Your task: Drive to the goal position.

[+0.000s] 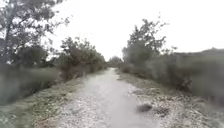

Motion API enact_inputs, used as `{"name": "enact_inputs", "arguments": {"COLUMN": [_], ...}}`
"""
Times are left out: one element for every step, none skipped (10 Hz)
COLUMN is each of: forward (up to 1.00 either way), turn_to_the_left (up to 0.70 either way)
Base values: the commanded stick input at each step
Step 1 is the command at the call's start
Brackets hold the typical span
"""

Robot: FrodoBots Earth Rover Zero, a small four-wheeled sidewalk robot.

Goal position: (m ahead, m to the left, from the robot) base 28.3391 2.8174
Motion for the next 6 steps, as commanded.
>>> {"name": "enact_inputs", "arguments": {"forward": [0.70,0.70,0.70,0.70,0.70,0.70], "turn_to_the_left": [0.00,0.00,0.00,0.00,0.00,0.00]}}
